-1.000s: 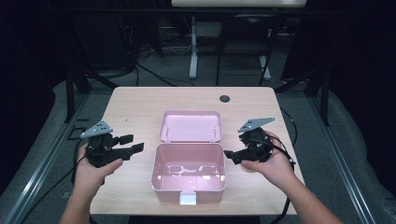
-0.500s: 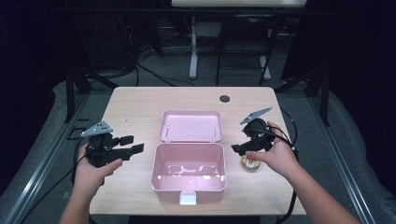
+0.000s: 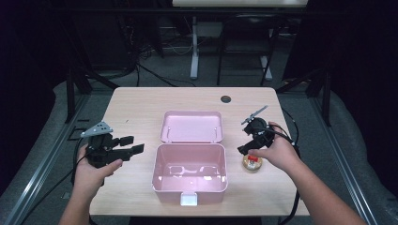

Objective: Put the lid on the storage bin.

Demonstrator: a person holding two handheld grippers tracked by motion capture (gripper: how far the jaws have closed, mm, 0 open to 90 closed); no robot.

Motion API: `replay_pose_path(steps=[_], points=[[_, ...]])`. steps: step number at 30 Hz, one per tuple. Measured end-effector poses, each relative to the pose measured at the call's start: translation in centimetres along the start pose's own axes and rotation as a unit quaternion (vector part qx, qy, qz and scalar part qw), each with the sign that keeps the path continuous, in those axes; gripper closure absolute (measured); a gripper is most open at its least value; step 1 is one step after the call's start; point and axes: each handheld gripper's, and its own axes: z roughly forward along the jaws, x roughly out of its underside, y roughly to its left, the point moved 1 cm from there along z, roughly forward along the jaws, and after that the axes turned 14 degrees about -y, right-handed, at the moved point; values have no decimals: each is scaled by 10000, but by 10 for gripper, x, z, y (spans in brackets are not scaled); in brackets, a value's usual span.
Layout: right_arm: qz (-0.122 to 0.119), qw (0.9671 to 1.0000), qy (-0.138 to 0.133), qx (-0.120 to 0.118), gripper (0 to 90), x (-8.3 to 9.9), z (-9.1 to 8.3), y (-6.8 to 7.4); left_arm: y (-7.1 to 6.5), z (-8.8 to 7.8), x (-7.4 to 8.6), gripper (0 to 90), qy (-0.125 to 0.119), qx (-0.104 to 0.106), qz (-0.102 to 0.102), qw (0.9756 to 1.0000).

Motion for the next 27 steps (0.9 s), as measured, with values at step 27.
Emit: replay_pose_path(steps=[27], points=[[272,9941,990,358,162,19,34,-21,4,-3,0,406,-21,-42,-59,10000]])
